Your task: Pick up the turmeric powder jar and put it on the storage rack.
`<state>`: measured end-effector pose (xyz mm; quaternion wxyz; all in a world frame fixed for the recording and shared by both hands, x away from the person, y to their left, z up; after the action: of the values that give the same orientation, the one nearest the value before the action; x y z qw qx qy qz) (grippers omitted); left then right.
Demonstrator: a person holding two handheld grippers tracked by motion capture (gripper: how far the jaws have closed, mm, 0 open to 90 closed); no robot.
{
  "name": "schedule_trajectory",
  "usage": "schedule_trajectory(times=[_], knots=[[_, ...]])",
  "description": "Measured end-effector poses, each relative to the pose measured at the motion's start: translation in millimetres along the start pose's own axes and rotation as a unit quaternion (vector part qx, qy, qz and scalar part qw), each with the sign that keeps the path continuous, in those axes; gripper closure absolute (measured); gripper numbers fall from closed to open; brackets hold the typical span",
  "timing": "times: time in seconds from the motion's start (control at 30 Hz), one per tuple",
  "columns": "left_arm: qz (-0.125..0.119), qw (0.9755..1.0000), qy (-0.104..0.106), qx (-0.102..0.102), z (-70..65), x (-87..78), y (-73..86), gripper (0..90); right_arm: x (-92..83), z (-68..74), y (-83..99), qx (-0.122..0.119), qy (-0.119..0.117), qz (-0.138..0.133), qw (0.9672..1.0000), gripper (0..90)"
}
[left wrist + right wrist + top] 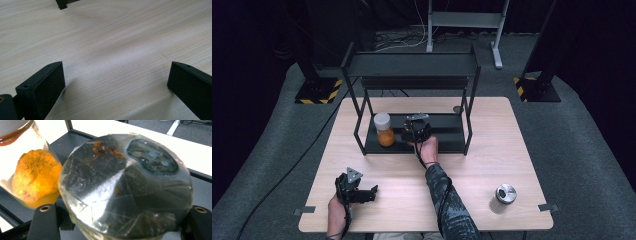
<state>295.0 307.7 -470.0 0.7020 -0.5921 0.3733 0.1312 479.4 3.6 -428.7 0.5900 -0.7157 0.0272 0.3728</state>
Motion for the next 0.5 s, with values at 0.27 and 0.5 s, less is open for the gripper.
schedule_trajectory(times=[0.27, 0.5], knots=[[0.000, 1.0000, 0.000, 0.000, -0.1, 0.0, -0.1, 1.0, 0.6, 0.1, 0.8, 0.001, 0.000, -0.003, 1.0000, 30.4], [0.000, 1.0000, 0.000, 0.000, 0.0, 0.0, -0.1, 1.0, 0.8, 0.3, 1.6, 0.004, 0.001, -0.004, 1.0000, 30.3]])
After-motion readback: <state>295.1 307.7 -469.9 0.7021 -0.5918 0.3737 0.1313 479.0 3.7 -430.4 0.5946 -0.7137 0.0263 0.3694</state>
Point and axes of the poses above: each handheld gripper's, and its own axes: x roughly forward along the jaws, y roughly out of its underside, z roughly to its left, the point moved 4 cm from there along x, roughly forward along the jaws, and after that the axes turned 1 degree about -x, right-handed, at the moved point
